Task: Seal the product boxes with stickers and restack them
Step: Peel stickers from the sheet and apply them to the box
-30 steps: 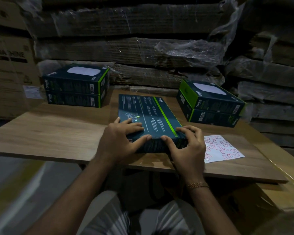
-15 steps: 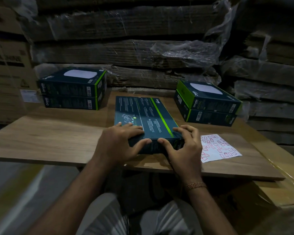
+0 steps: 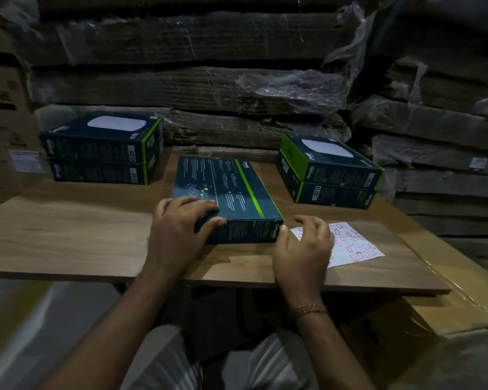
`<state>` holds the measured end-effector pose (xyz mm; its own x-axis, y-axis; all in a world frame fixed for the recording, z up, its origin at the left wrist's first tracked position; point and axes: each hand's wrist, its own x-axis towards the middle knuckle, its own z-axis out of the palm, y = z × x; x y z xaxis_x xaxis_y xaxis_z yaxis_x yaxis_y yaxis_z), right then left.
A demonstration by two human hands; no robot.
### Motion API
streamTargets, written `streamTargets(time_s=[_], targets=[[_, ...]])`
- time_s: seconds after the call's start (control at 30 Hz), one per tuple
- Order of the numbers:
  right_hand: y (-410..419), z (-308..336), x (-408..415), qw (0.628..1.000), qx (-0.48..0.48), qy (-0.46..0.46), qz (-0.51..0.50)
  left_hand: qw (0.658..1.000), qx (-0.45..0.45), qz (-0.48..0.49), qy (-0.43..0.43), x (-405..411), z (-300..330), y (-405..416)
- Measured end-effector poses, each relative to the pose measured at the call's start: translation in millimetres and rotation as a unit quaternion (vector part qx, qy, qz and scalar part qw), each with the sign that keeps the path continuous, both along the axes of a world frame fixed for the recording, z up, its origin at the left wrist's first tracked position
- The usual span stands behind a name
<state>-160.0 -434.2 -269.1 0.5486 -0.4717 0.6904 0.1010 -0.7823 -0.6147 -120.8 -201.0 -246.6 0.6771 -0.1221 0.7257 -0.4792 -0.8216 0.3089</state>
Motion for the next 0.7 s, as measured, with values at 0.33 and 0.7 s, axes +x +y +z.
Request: streamTargets(time_s=[0.33, 0.7], targets=[[3, 12, 2, 0.93, -0.145, 0.319, -0.106, 0.999, -0.002, 0.045, 0.03, -3, 2, -2], [-101, 32, 11, 0.981, -0.057, 0.18, -0.039, 0.977, 0.087, -0.169, -0.094, -24, -5, -66]])
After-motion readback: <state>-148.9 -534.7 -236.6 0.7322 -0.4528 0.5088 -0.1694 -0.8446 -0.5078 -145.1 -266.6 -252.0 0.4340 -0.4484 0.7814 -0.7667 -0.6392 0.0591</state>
